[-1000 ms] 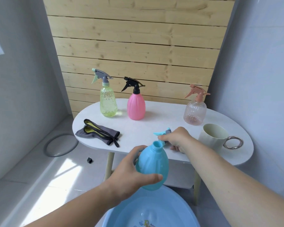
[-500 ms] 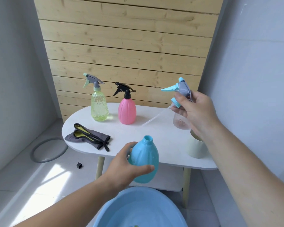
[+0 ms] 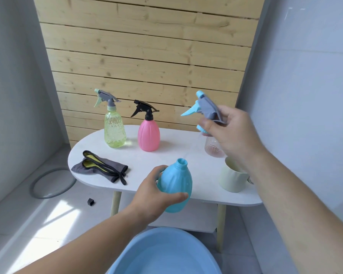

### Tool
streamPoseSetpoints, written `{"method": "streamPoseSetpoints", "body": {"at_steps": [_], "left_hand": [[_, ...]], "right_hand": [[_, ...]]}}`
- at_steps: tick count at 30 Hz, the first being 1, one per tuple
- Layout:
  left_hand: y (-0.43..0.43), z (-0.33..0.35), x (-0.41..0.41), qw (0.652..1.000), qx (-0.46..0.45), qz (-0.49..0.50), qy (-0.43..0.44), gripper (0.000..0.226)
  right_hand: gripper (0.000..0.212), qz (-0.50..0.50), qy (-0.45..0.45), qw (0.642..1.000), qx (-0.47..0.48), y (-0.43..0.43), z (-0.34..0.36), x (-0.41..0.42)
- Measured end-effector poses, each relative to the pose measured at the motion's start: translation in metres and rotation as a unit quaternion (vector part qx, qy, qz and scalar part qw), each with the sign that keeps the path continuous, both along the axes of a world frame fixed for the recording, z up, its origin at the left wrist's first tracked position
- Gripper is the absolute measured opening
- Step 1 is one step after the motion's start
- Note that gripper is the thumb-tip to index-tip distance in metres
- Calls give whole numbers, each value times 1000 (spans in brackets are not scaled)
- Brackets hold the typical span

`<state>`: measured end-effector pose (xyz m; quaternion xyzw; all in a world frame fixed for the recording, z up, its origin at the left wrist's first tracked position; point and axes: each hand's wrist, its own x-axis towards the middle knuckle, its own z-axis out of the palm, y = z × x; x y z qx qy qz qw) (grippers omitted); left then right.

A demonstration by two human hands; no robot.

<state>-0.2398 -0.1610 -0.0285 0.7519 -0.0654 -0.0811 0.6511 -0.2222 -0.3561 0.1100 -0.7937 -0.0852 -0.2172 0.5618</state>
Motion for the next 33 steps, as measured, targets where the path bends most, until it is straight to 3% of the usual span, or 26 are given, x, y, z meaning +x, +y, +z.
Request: {"method": "streamPoseSetpoints", "body": {"at_steps": [7,14,26,33], "left_hand": [[-13,1,17,999,-11,30,-9,76],[-19,1,32,999,-4,35,-21,80],[-26,-10,50,998,9,51,-44,70],[-35,-14,57,995,42,65,-56,83]], "right_hand": [[27,81,47,991,-95,24,-45,18],[26,98,53,993,-43,16,-54,35],[28,104,68,990,-68,12,-76,48],[18,69,81,994,24,14,-86,53]]}}
